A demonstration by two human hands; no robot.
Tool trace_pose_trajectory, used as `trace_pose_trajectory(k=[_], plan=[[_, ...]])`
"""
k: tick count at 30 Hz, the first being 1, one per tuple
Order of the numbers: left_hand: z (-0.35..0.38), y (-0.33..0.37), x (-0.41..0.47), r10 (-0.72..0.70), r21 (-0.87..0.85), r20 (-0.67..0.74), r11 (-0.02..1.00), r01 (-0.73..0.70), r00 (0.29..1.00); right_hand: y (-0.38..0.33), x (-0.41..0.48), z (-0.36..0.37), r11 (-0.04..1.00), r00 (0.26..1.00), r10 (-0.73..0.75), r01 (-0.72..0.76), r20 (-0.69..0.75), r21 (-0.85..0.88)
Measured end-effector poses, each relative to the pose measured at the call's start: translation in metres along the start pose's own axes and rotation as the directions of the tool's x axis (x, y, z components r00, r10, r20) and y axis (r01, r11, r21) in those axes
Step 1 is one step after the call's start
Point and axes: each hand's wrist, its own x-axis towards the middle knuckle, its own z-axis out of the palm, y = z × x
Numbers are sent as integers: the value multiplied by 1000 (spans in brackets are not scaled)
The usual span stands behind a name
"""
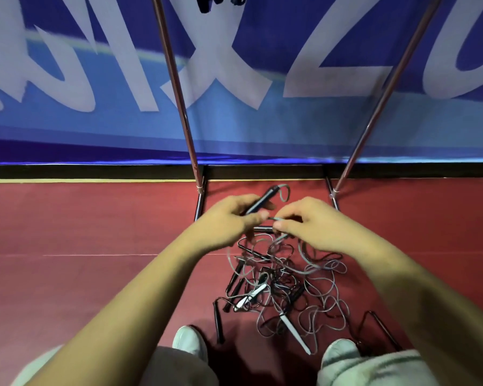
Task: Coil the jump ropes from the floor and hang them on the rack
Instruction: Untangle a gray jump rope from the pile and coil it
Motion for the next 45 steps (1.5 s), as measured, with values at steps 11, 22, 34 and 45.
trace_pose_trajectory(k=[11,22,34,45], plan=[[-54,-5,5,-38,-569,-392,795,-210,919,47,-12,-19,954,945,295,-299,142,9],[-15,-6,6,-18,-24,-289,1000,12,957,11,-10,-11,986,987,161,-160,-11,42],[-32,-4,5,-8,-435,-318,890,-138,948,37,-7,-14,975,975,209,-202,71,-93],[-19,-13,6,-15,-68,-318,998,-6,948,14,-6,-14,999,994,52,-53,-95,-1]])
